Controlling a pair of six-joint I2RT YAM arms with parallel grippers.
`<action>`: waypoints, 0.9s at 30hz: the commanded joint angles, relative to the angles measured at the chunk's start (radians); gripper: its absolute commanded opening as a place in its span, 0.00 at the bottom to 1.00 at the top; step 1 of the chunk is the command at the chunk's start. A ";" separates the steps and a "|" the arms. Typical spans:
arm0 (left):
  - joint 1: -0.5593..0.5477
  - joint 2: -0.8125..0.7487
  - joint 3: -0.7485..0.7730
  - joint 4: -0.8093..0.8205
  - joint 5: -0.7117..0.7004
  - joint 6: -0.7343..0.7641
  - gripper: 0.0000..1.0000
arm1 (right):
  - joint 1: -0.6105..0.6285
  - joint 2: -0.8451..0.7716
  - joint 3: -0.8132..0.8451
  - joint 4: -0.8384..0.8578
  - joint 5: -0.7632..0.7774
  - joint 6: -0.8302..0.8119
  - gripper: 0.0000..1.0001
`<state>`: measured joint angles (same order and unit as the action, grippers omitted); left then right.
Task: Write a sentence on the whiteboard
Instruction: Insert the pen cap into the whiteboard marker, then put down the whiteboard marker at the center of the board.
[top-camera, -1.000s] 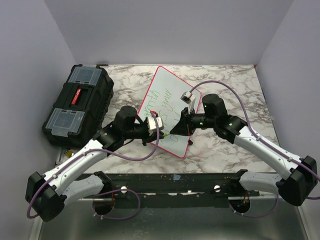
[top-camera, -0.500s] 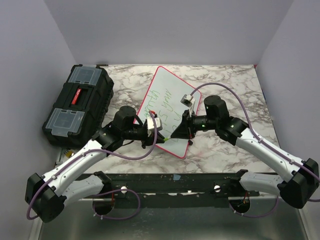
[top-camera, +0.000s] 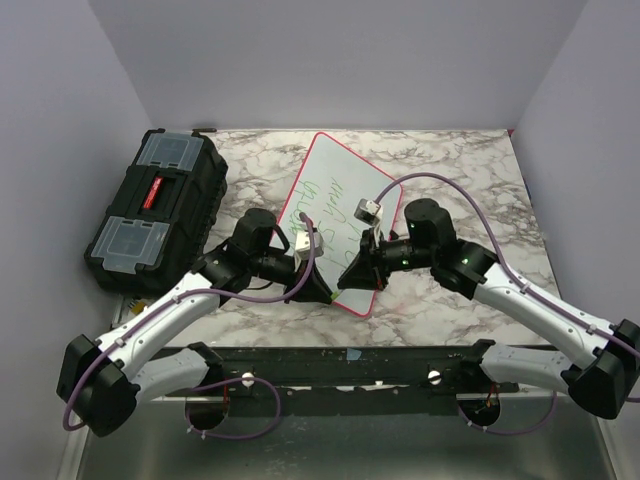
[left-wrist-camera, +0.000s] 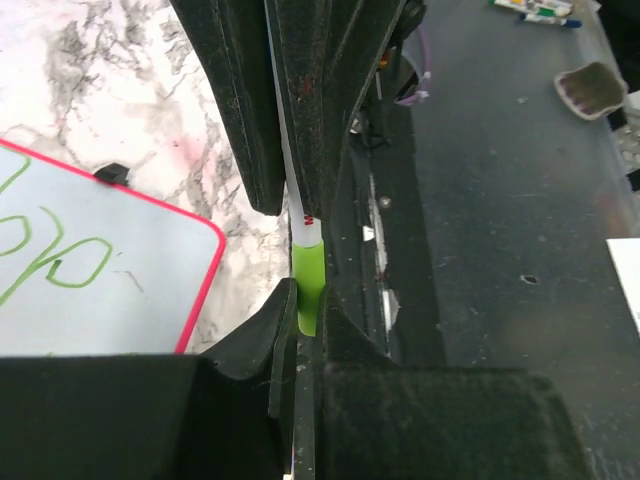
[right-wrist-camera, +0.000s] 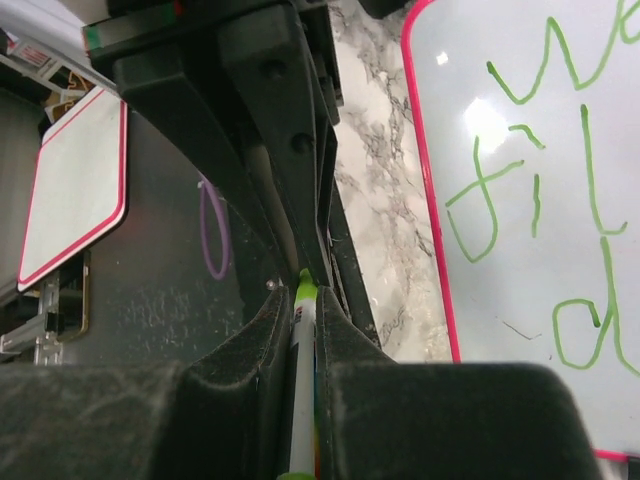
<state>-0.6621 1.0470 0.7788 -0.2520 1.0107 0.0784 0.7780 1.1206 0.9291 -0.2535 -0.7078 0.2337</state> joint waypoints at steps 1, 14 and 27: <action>-0.019 -0.006 0.094 0.396 0.226 -0.058 0.00 | 0.057 0.043 -0.025 0.090 0.030 -0.019 0.01; 0.007 -0.077 0.056 0.254 -0.027 0.037 0.47 | 0.058 -0.009 0.002 0.058 0.387 0.056 0.01; 0.024 -0.172 -0.017 0.315 -0.302 -0.017 0.98 | 0.058 -0.073 -0.027 -0.029 1.231 0.198 0.01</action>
<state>-0.6399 0.9012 0.7925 -0.0151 0.8516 0.0845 0.8371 1.0779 0.9302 -0.2359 0.1333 0.3603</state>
